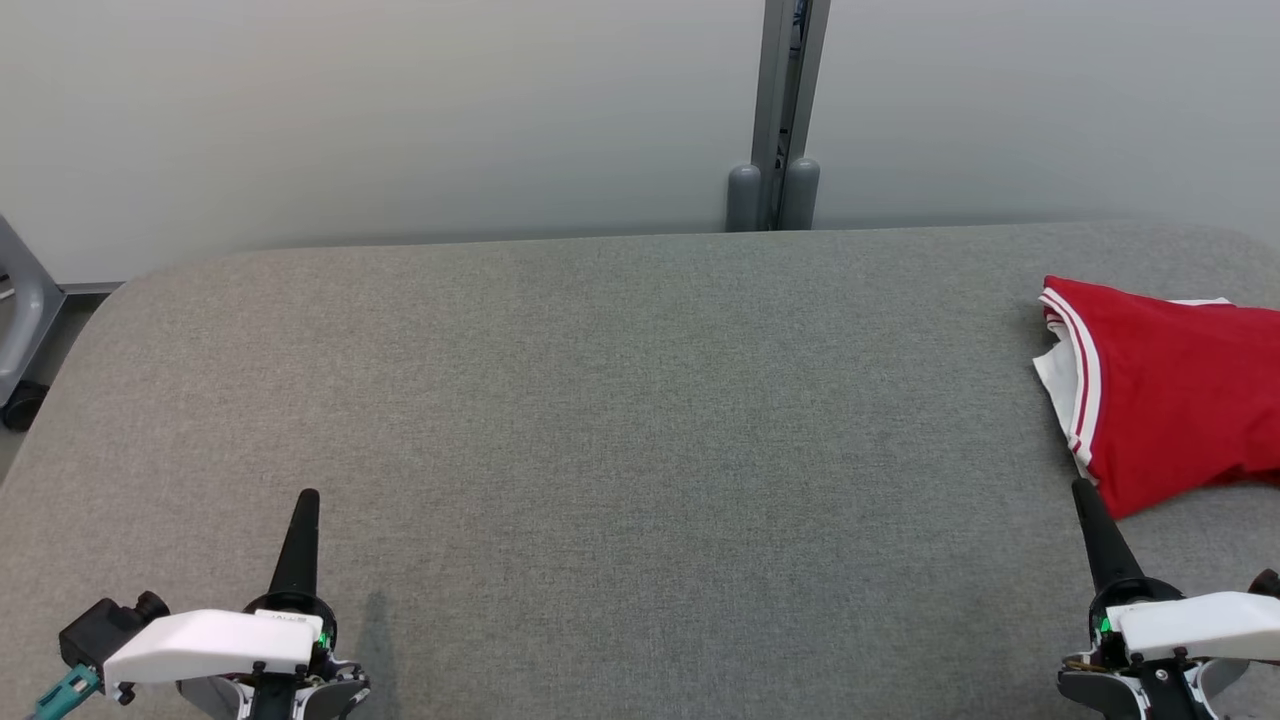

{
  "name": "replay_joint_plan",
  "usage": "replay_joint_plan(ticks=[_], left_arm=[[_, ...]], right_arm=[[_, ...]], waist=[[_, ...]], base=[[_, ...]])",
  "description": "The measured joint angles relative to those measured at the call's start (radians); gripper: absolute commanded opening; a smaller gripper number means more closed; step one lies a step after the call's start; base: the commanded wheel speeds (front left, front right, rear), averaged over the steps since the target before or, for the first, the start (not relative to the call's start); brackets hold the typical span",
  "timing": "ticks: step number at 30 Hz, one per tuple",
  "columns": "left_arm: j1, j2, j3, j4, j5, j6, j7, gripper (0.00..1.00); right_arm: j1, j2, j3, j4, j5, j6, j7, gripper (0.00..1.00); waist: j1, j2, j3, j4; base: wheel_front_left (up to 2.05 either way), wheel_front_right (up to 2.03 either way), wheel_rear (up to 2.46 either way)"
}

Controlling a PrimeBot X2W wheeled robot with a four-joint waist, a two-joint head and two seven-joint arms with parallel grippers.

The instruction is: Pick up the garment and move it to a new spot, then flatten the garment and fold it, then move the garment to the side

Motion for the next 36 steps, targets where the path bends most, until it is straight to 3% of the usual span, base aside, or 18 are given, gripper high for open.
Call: replay_joint_plan(ticks=[36], left_arm=[[-0.023, 0.000, 0.062, -0.015, -0.250, -0.048, 0.072, 0.00]], right_arm=[[-0.020, -0.001, -0.039, -0.008, 0.261, 0.000, 0.062, 0.00]], waist=[[0.0000, 0.0000, -0.006, -0.014]], base=[[0.00, 0.00, 0.00]])
